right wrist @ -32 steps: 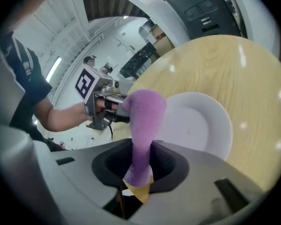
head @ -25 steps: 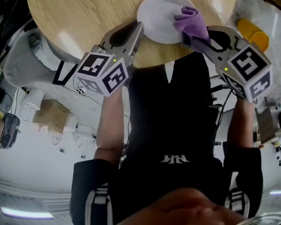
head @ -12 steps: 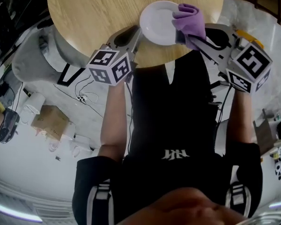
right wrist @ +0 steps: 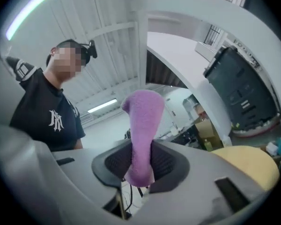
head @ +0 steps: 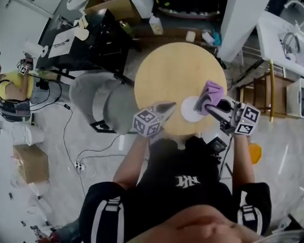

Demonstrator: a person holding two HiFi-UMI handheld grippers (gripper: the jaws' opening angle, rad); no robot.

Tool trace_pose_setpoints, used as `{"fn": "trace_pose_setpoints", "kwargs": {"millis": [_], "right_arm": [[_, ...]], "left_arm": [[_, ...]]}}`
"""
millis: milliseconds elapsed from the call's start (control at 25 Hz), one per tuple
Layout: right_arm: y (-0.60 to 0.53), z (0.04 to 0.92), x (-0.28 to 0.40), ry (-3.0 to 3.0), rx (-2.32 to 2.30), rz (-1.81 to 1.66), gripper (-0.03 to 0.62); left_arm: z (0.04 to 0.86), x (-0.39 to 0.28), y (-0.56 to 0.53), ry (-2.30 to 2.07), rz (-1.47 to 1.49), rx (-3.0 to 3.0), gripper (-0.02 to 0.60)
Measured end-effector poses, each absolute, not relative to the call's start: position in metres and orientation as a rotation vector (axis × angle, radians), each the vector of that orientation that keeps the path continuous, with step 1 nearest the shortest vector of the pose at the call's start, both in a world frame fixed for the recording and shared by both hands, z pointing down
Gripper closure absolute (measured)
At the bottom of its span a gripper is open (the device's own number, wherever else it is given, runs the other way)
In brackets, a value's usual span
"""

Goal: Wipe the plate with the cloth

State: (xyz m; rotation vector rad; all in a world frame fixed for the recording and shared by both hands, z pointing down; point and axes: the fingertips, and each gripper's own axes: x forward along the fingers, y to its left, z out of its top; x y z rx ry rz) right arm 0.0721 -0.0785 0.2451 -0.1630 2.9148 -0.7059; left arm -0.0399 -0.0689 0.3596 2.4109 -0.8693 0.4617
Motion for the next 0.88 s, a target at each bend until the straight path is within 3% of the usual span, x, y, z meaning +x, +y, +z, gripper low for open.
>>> {"fn": "trace_pose_setpoints", "kwargs": {"millis": [360,600,880], "right_arm": [[0.015,0.153,0.033,2.830,-0.258,-0.372,0.499],[0.099,0.162,-0.025,2.843,-0.378,-0.400,0.499],[0.189,0.169,-0.024,2.906,-0.440,-0.387,0.499]], "left_arm": [[0.216,-0.058,-0.002,-0.588,-0.100,2.771,0.578],[0.212,-0.102,0.100,-0.506,-0.124,2.799,0.577],[0.242,-0.097,0.189,-0.202,0.015,2.766,0.578]]}}
